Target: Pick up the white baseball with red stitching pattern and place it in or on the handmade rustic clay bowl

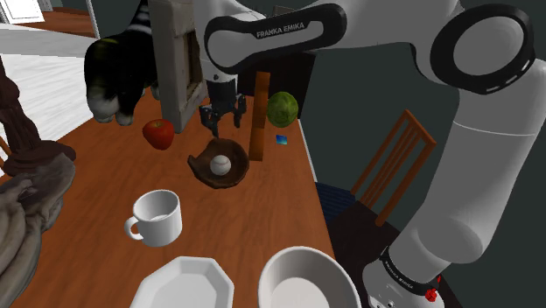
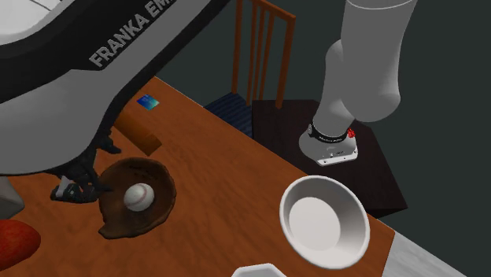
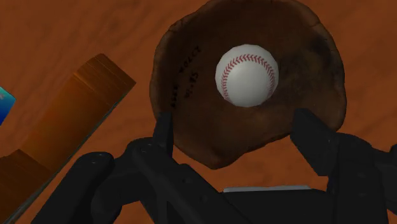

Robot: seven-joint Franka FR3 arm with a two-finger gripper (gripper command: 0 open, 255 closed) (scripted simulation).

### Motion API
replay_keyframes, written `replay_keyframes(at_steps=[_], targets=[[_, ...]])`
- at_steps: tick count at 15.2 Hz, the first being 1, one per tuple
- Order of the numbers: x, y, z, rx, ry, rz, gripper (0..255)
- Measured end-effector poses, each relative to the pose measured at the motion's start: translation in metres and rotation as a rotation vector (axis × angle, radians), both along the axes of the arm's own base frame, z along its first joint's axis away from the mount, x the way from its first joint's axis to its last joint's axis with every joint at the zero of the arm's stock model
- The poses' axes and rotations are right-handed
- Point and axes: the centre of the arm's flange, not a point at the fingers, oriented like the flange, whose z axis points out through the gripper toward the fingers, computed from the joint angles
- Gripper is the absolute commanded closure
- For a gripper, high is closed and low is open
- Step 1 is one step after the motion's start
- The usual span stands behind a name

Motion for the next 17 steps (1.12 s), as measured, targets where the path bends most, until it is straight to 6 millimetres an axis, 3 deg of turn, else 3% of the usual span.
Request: replay_keyframes(at_steps=[5, 8, 14, 17], targets=[[-0.013, -0.027, -0.059, 0.170, -0.052, -0.037, 0], [-0.011, -0.032, -0.089, 0.231, -0.075, -0.053, 0], [-0.012, -0.029, -0.123, 0.240, -0.080, -0.056, 0], [-0.012, -0.029, -0.126, 0.240, -0.080, -0.056, 0]])
